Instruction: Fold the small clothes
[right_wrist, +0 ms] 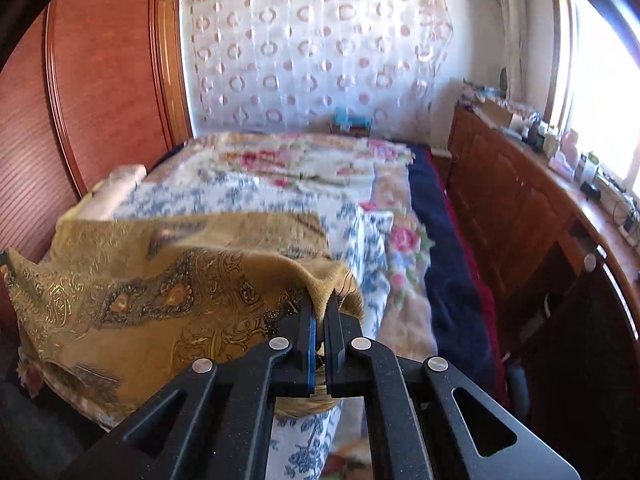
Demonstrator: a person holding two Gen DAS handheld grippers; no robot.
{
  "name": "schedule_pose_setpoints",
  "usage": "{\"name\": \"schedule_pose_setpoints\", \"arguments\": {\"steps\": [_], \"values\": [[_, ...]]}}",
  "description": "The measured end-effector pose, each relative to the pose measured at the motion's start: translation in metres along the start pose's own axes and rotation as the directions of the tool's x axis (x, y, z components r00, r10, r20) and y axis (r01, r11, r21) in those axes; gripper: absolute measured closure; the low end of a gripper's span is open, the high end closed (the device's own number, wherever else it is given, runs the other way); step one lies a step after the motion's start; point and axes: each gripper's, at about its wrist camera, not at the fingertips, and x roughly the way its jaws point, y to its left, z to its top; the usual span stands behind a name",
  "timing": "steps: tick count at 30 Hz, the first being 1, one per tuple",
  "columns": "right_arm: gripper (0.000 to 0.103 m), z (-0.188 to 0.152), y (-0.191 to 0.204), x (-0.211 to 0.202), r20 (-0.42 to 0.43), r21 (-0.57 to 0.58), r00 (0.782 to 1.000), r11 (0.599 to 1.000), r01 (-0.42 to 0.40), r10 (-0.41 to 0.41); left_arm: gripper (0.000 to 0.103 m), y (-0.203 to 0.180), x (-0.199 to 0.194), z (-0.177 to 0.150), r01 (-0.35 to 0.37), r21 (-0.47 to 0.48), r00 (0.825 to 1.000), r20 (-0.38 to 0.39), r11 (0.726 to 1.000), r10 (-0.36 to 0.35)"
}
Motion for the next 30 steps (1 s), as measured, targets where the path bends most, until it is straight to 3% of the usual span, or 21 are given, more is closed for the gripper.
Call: {"name": "schedule_pose_setpoints", "arguments": {"steps": [8, 13, 17, 21, 25, 29, 30], "values": [[0.101, -0.003, 0.017, 0.014, -0.022, -0.003, 0.999, 1.0, -0.031, 0.031, 0.1, -0.056, 0.001, 0.042, 0.086, 0.092, 0.994, 0.059, 0.992, -0.092], [0.101, 0.005, 0.009, 0.006, -0.008, -0.014, 0.999, 0.999, -0.036, 0.035, 0.1, -0.079, -0.026, 0.066, 0.127, 0.122, 0.981, 0.133, 0.984, -0.143], [0.101, 0.002, 0.01, 0.003, -0.01, -0.032, 1.0, 0.999, -0.021, 0.02, 0.1, -0.051, -0.043, 0.053, 0.071, 0.066, 0.988, 0.131, 0.995, -0.079], [0.101, 0.0, 0.004, 0.007, -0.023, -0.026, 1.0, 1.0, -0.006, 0.005, 0.1, -0.011, -0.039, 0.017, -0.018, -0.019, 0.999, 0.043, 1.0, 0.018], [0.101, 0.001, 0.002, 0.013, -0.049, -0.02, 0.999, 1.0, 0.003, -0.004, 0.1, 0.015, -0.028, -0.014, -0.107, -0.051, 0.994, -0.04, 0.993, 0.105], [0.101, -0.001, 0.0, 0.016, -0.085, -0.02, 0.996, 1.0, 0.006, -0.008, 0.1, 0.023, -0.016, -0.028, -0.123, -0.055, 0.99, -0.079, 0.991, 0.119], [0.101, -0.001, -0.001, 0.017, -0.093, -0.02, 0.996, 1.0, 0.008, -0.01, 0.096, 0.022, -0.013, -0.029, -0.126, -0.05, 0.989, -0.081, 0.991, 0.122]]}}
